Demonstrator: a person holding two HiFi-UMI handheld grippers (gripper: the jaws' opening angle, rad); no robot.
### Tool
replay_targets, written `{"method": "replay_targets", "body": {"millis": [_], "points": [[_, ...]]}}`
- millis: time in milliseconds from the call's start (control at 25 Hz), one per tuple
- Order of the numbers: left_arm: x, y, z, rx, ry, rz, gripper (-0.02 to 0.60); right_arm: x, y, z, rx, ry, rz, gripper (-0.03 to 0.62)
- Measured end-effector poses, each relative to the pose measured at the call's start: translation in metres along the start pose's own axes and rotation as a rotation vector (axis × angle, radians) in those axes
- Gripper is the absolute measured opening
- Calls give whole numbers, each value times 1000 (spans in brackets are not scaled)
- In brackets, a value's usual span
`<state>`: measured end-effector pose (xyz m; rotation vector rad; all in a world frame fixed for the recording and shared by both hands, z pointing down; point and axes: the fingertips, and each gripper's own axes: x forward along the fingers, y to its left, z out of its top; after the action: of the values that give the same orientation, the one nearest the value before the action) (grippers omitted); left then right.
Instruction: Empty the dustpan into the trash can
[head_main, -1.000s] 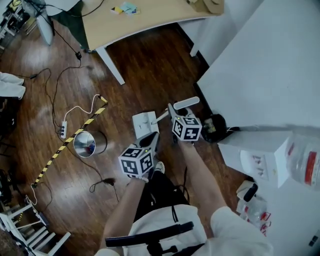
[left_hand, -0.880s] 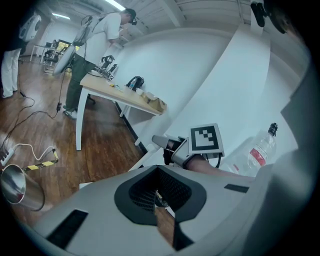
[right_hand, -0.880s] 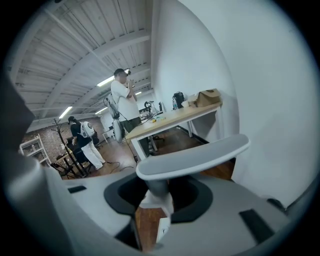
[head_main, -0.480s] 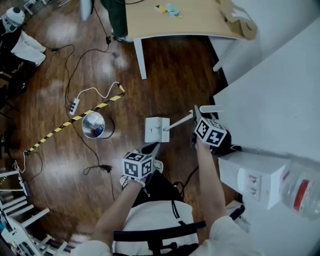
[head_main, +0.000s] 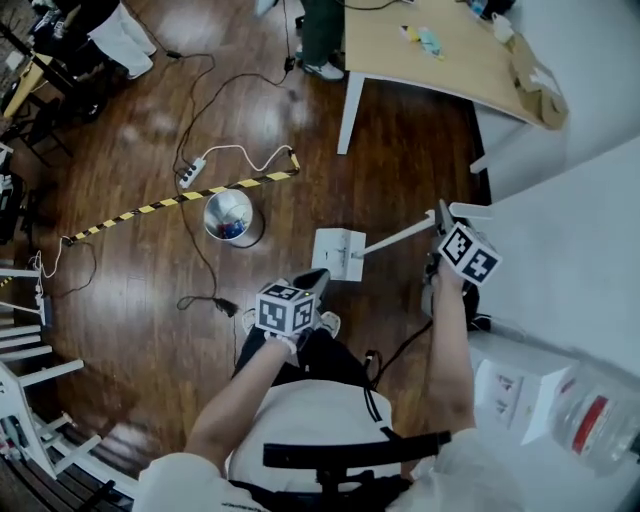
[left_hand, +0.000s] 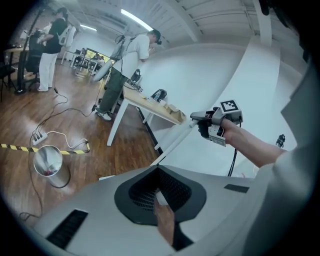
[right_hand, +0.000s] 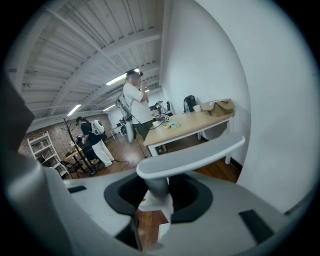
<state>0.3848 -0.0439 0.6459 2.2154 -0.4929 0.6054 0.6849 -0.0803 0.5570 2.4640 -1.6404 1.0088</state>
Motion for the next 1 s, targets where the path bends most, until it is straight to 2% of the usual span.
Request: {"method": "replay_targets", "body": {"millis": [280, 600, 1000], "points": [[-65, 42, 26, -4, -75, 16, -8, 3, 89, 34, -97, -3, 59, 141], [-121, 94, 54, -16, -149, 20, -8, 23, 188, 93, -172, -17, 125, 141], [-187, 154, 59, -30, -181, 48, -8, 47, 297, 161, -221, -23, 203, 135]]}}
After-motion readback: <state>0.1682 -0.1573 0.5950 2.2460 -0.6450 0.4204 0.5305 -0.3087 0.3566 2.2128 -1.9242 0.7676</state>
